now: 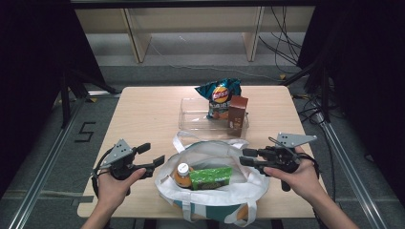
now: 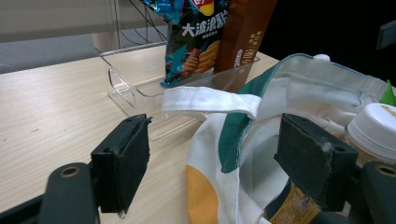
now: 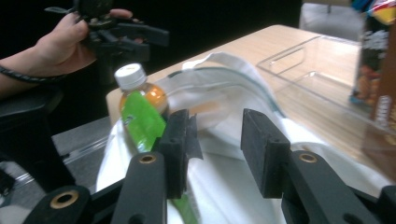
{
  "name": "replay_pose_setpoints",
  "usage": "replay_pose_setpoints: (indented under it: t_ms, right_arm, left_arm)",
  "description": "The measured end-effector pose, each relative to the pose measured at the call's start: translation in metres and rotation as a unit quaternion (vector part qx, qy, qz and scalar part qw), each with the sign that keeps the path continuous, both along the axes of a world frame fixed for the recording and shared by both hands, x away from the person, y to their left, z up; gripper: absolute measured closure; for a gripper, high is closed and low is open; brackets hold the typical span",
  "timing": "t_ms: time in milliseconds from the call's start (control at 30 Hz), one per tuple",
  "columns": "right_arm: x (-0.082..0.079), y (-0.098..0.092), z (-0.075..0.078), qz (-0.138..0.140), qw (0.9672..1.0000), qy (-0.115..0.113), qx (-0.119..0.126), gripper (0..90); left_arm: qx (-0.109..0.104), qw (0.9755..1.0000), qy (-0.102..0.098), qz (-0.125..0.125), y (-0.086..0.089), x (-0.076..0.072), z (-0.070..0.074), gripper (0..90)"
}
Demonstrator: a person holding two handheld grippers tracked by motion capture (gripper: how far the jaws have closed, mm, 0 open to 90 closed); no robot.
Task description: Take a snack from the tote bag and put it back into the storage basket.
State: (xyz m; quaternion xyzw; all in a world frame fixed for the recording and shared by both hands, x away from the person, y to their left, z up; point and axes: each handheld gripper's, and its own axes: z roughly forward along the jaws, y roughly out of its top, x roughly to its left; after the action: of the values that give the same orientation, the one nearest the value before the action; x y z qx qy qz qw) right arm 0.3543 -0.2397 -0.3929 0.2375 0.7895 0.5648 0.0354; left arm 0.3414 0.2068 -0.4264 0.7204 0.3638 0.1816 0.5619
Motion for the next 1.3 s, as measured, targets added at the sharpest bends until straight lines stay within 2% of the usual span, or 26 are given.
replay_pose_setpoints:
  t_ms: [33,100,133,167,267,333,400,467,500,567,667,700,800,833,867,900,933,967,1000,1067,1200,1233,1300]
  right_arm:
    - [-0.001,0.002,-0.001,0.005,0.9999,0.01,0.006,62.8]
    - [-0.002,0.005,-0.002,0.013,0.9999,0.0,0.003,62.6]
    - [-0.003,0.006,-0.002,0.022,0.9997,0.011,-0.005,62.4]
    - [-0.005,0.009,-0.003,0.025,0.9993,0.027,-0.002,62.1]
    - [-0.002,0.016,-0.009,0.037,0.9991,0.021,-0.008,61.0]
    - [-0.002,0.02,-0.013,0.045,0.9983,0.033,-0.014,59.9]
    - [-0.003,0.025,-0.018,0.058,0.997,0.051,-0.004,59.0]
    - [-0.002,0.027,-0.021,0.066,0.9968,0.042,-0.016,57.5]
    - [-0.004,0.028,-0.022,0.068,0.9961,0.054,-0.015,56.9]
    - [-0.004,0.03,-0.023,0.067,0.9962,0.051,-0.023,55.8]
    - [-0.005,0.033,-0.025,0.07,0.9953,0.062,-0.026,55.7]
    - [-0.005,0.034,-0.027,0.07,0.9956,0.055,-0.027,55.8]
    - [-0.005,0.036,-0.029,0.078,0.9943,0.064,-0.034,59.1]
    - [-0.003,0.036,-0.031,0.081,0.9948,0.045,-0.042,60.8]
    - [-0.004,0.037,-0.032,0.077,0.9946,0.059,-0.037,62.4]
    - [-0.004,0.039,-0.033,0.075,0.9951,0.053,-0.036,64.8]
    - [-0.004,0.038,-0.034,0.081,0.9944,0.049,-0.047,66.7]
    - [-0.004,0.04,-0.035,0.078,0.995,0.049,-0.04,67.7]
    - [-0.006,0.04,-0.035,0.077,0.9941,0.064,-0.041,69.9]
    - [-0.003,0.038,-0.033,0.085,0.9945,0.04,-0.046,74.6]
    - [-0.004,0.037,-0.034,0.079,0.9955,0.038,-0.035,79.6]
    - [-0.003,0.036,-0.033,0.087,0.9945,0.043,-0.04,80.5]
    - [-0.004,0.037,-0.033,0.084,0.9949,0.045,-0.033,82.6]
  left_arm:
    - [0.005,1.0,0.002,0.003,0.0,0.0,0.0,25.0]
    - [0.006,1.0,0.002,0.003,0.0,0.0,0.0,25.0]
    - [0.006,1.0,0.001,0.003,0.0,-0.001,0.0,25.0]
    - [0.001,1.0,0.001,0.002,0.0,0.0,0.0,25.0]
    - [0.003,1.0,-0.001,-0.001,0.0,0.0,0.0,25.0]
    - [0.002,1.0,-0.002,-0.001,0.001,-0.001,0.0,25.0]
    - [0.008,1.0,-0.001,0.003,0.002,-0.001,0.0,25.0]
    - [0.001,1.0,0.002,0.003,0.002,-0.001,0.0,25.0]
    - [0.004,1.0,0.0,0.001,0.002,0.0,0.0,25.0]
    - [0.008,1.0,0.0,0.002,0.002,0.0,0.0,25.0]
    - [0.004,1.0,-0.001,-0.002,0.001,0.0,0.0,25.0]
    - [0.004,1.0,-0.001,-0.002,0.001,-0.001,0.0,25.0]
    - [0.003,1.0,0.0,0.0,0.001,-0.001,-0.001,25.0]
    - [0.004,1.0,0.0,0.0,0.001,-0.001,-0.001,25.0]
    - [0.008,1.0,0.001,0.002,0.002,-0.001,0.0,25.0]
    - [0.008,1.0,0.001,0.001,0.002,-0.001,0.0,24.9]
    - [0.008,1.0,0.002,0.001,0.002,-0.001,-0.001,25.0]
    - [0.009,1.0,0.002,0.001,0.002,-0.001,-0.001,25.0]
    - [0.008,1.0,0.002,0.001,0.002,-0.001,-0.001,25.0]
    - [0.009,1.0,0.001,0.001,0.002,-0.001,-0.001,25.0]
    - [0.008,1.0,0.0,0.002,0.002,-0.001,-0.001,24.9]
    - [0.009,1.0,0.001,0.001,0.002,-0.001,-0.001,25.0]
    - [0.009,1.0,0.001,0.001,0.002,-0.001,-0.001,24.9]
